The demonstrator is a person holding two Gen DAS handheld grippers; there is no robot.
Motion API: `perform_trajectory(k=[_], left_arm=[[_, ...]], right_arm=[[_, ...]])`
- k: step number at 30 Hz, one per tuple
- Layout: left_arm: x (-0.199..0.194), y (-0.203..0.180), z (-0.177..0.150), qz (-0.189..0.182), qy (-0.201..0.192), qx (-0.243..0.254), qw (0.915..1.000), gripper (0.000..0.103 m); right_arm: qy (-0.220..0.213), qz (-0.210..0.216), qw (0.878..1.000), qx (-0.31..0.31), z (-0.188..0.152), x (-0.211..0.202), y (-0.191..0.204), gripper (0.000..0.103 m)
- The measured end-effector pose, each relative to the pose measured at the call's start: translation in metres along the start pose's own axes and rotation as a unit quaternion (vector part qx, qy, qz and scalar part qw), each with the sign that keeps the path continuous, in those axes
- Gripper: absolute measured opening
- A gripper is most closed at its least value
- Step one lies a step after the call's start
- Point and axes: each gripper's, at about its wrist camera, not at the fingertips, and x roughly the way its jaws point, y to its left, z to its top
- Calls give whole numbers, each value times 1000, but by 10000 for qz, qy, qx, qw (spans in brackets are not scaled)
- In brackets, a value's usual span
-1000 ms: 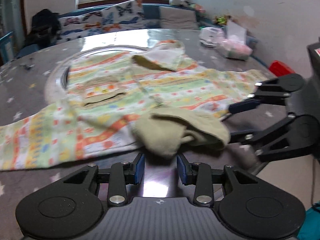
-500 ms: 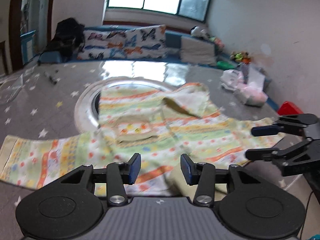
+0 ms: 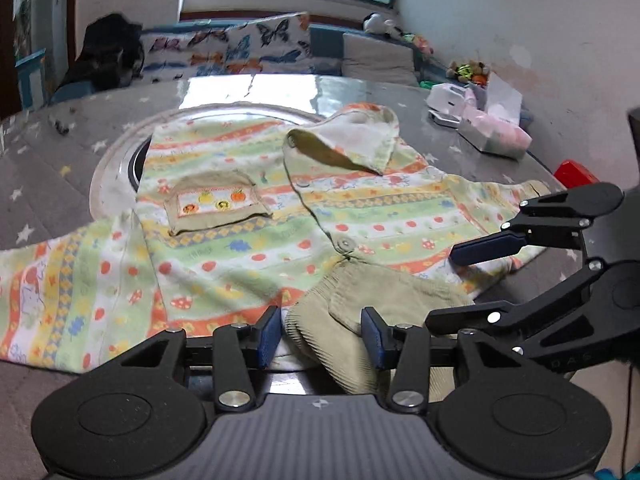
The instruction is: Fold clothes
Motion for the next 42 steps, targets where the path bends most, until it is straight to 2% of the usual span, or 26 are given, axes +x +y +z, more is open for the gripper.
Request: perform_trajectory(k=[10, 14, 21, 26, 33, 35, 39, 42], left_arm=[[-5, 16, 22, -115, -287, -240, 9992, 48], [5, 24, 23, -134, -210, -418, 9988, 49], [8, 26, 16, -191, -95, -354, 9991, 52], [3, 37, 30, 111, -306, -349, 9989, 54], [8, 50, 39, 339, 10, -378, 9987, 54], [6, 52, 45, 452, -39, -311, 9985, 54], [9, 57, 58, 605, -29, -306, 9977, 56], [20, 59, 65, 672, 90, -313, 9972, 57]], right_arm=[[-94, -333, 9981, 501, 24, -1, -16, 60], [85, -283, 9982, 518, 26, 15, -14, 60], [188, -200, 9983, 505, 28, 18, -18, 60], [-42, -416, 9979, 499, 46, 14, -38, 61], [-183, -616, 9950, 770, 73, 35, -84, 61], [-68, -581, 9933, 1001, 75, 44, -100, 61], [229, -228, 9883, 1492, 72, 64, -128, 61], [200, -79, 9885, 1495, 75, 75, -136, 62]])
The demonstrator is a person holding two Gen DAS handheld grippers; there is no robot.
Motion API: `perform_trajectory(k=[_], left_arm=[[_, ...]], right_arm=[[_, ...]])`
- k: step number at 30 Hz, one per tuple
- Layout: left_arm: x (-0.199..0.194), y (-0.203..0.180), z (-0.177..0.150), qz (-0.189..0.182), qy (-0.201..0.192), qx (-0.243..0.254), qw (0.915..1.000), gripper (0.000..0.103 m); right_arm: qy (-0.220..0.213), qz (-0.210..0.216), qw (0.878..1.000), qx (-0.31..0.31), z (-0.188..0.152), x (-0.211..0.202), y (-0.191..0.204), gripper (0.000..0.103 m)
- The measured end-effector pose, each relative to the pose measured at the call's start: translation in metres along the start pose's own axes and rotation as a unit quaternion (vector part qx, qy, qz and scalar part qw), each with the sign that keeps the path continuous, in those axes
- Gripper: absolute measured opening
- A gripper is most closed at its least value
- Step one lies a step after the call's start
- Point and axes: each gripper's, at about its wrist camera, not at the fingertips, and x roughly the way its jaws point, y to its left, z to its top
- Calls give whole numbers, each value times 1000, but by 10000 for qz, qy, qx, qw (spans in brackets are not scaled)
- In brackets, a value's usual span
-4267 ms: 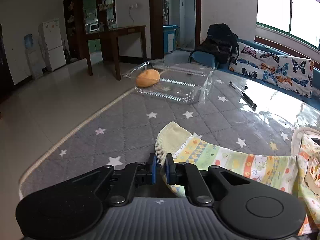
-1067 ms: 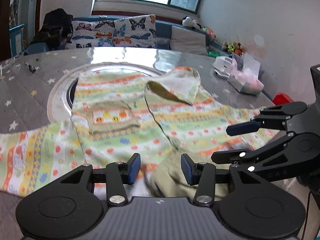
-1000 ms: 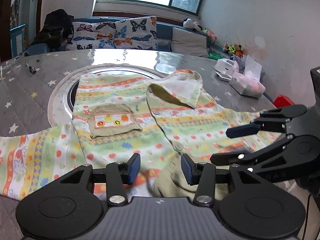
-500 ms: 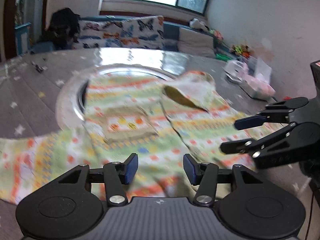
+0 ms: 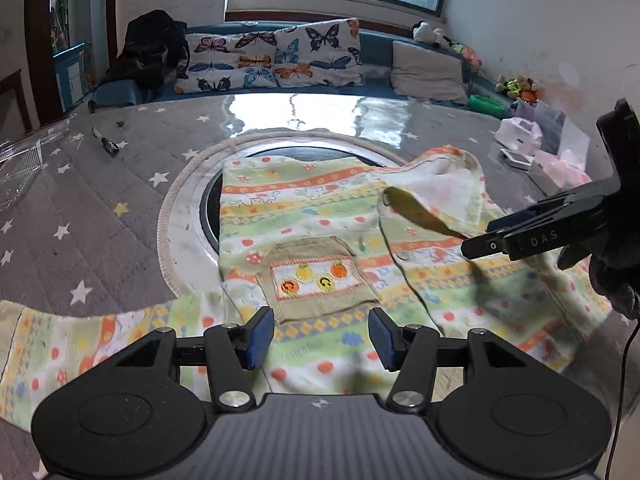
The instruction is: Fold clothes
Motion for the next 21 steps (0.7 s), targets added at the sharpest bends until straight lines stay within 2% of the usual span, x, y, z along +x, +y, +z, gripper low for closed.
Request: perform_trajectory(k=[5, 8, 11, 15, 17, 21], left_arm=[[22, -3, 5, 121, 278, -11, 9995, 57], [26, -5, 9, 152, 311, 1, 9994, 59], [28, -7, 13, 185, 312, 29, 9993, 59], [32, -10, 18, 147, 289, 77, 9994, 59], [35, -17, 20, 56, 296, 154, 9994, 59], [42, -33, 21, -107, 322, 308, 9989, 59]], right_arm=[[-276, 244, 9993, 73, 30, 15, -4, 64], [-579, 267, 9980, 34, 56, 16, -6, 64], [-768, 82, 9970, 12, 72, 11, -10, 64], [-659, 13, 9972, -350, 62, 1, -9, 63], [-461, -124, 9961, -745, 44, -1, -3, 58], [-156, -88, 9930, -1171, 21, 4, 11, 48]])
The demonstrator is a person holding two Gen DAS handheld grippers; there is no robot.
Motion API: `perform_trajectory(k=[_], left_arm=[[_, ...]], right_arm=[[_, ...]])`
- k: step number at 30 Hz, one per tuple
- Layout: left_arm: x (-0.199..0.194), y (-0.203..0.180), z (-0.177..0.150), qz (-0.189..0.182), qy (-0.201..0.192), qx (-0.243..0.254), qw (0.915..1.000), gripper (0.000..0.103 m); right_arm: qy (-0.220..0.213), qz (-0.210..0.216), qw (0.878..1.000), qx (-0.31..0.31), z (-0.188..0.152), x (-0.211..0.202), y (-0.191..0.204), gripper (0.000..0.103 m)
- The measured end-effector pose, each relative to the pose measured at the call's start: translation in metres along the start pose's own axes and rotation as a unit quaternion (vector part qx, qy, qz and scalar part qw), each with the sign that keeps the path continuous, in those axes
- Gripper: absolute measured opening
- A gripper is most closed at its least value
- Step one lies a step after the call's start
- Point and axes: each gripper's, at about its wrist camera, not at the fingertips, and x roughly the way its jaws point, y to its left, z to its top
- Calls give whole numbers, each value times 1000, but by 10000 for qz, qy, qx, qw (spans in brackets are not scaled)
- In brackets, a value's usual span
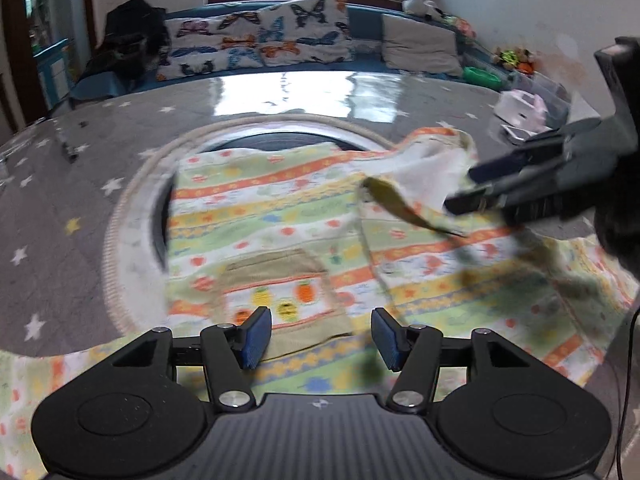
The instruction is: Fold clothes
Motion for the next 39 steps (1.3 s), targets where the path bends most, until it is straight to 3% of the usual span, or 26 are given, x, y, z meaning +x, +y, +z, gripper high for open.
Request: perform_trajectory(k=[2, 6, 11, 19, 24, 28, 33, 36, 39], left_arm=[[4, -8, 0, -68, 18, 76, 9999, 59], [10, -19, 0, -191, 57, 173, 9997, 59], [11, -22, 0, -227, 61, 230, 9995, 59], [12, -24, -2, -248, 36, 280, 9993, 62], [12, -24, -2, -266, 25, 257, 9993, 62], [13, -24, -2, -289, 16, 283, 9992, 63], [12, -26, -4, -289, 1, 336, 9990, 65], [11, -29, -6, -268, 0, 421, 9988, 66], [11, -33, -7, -260, 0, 494, 9984, 68]], right_arm=[[76, -3, 9998, -195, -5, 5, 10, 36], [193, 35, 9991, -370, -3, 8, 14, 29], [278, -63, 9973, -673, 3, 10, 18, 7], [-568, -640, 9941, -661, 57, 4, 11, 7], [-875, -667, 9931, -400, 76, 1, 0, 14], [-527, -494, 9968, -339, 61, 7, -8, 14], [-65, -331, 9994, -128, 47, 45, -14, 15], [-85, -227, 9996, 113, 51, 63, -19, 17], [-141, -205, 9995, 196, 58, 71, -24, 26]])
